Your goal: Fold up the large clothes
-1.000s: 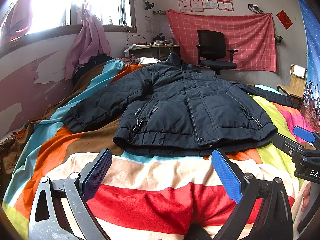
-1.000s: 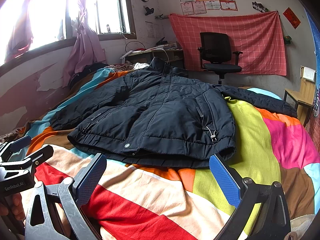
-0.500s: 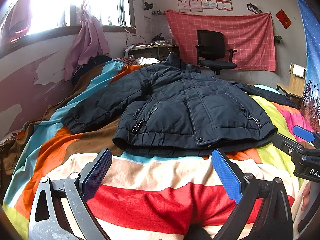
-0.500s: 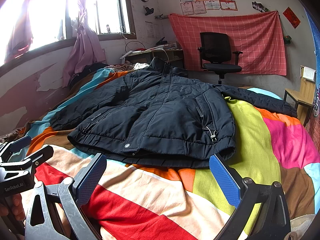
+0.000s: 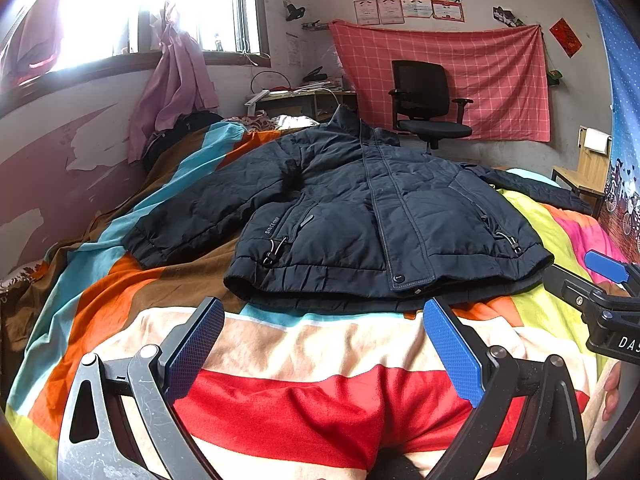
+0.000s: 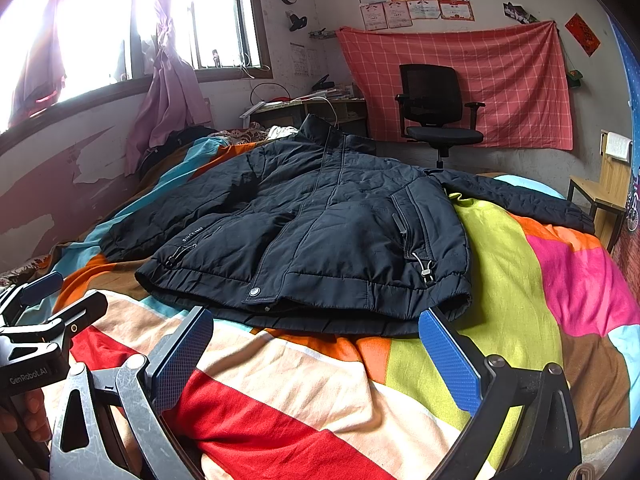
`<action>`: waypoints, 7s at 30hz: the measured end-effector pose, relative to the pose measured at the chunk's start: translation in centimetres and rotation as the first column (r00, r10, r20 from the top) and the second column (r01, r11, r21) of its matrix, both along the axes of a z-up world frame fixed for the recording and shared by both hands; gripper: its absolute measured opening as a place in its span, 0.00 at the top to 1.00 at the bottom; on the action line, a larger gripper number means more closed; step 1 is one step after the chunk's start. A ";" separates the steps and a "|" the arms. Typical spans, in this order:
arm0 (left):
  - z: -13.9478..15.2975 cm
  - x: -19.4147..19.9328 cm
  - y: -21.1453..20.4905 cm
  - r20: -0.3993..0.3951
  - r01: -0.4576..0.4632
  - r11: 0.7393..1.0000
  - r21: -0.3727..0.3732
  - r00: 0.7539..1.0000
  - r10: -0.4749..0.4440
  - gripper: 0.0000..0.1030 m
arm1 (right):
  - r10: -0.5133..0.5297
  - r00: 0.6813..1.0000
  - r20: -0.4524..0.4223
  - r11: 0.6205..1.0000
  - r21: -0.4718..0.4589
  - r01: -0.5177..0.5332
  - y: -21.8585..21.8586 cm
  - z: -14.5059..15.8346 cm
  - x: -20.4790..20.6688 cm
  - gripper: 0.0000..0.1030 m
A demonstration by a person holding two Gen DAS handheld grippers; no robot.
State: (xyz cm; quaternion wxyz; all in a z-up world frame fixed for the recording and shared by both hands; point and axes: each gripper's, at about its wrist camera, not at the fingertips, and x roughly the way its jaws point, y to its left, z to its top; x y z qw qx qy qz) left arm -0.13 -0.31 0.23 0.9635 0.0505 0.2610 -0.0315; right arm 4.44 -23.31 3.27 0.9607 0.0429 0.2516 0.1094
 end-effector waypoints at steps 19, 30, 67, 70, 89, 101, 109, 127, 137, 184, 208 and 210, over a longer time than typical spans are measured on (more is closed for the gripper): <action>0.0 0.0 -0.1 0.000 0.001 1.000 -0.001 1.000 -0.001 0.05 | 0.000 1.000 0.000 1.000 0.002 0.000 0.0 0.0 0.0 0.00; -0.9 1.1 -0.3 -0.081 -0.054 0.998 0.032 0.995 0.057 0.05 | -0.009 1.000 -0.028 1.000 0.016 0.010 -0.4 -0.5 0.4 0.00; 8.3 21.6 -9.7 -0.422 0.117 0.986 0.120 0.905 -0.056 0.05 | -0.385 0.922 0.041 0.918 0.124 0.377 -11.4 4.0 7.5 0.00; 8.2 25.7 -11.2 -0.434 0.166 0.978 0.130 0.896 -0.094 0.05 | -0.449 0.893 -0.001 0.878 0.181 0.442 -14.6 4.1 11.4 0.00; -2.3 50.5 -17.7 -0.353 0.218 0.935 -0.280 0.882 -0.311 0.05 | -0.663 0.716 -0.219 0.648 0.312 0.695 -32.9 -3.7 29.1 0.00; -6.4 53.8 -25.3 -0.289 0.341 0.921 -0.187 0.877 -0.383 0.06 | -0.641 0.626 -0.444 0.498 0.380 0.779 -40.4 -7.9 31.3 0.20; -9.3 55.3 -23.6 -0.350 0.291 0.922 -0.257 0.861 -0.370 0.52 | -0.647 0.581 -0.493 0.353 0.482 0.802 -42.2 -9.2 31.0 0.76; -0.7 48.4 -6.7 -0.253 0.229 0.892 -0.390 0.904 -0.343 0.63 | -0.578 0.807 0.123 0.799 0.284 0.529 -25.0 12.3 34.0 0.90; 1.7 43.3 4.7 -0.245 0.056 0.925 -0.377 0.956 -0.158 0.63 | -0.085 0.951 0.297 0.994 -0.039 0.101 -3.9 14.9 38.6 0.90; -8.7 45.8 2.9 -0.350 0.008 0.988 -0.157 0.935 -0.063 0.26 | -0.243 0.952 -0.187 0.960 -0.185 0.209 -7.7 -7.4 48.5 0.58; -2.5 26.0 21.6 -0.283 -0.318 0.871 -0.374 0.934 0.220 0.26 | 0.052 0.999 -0.003 0.932 -0.360 -0.050 2.2 -2.5 40.7 0.16; -2.8 24.9 23.1 -0.307 -0.366 0.830 -0.420 0.918 0.249 0.26 | 0.148 0.989 -0.005 0.896 -0.423 -0.136 5.5 -2.4 39.7 0.16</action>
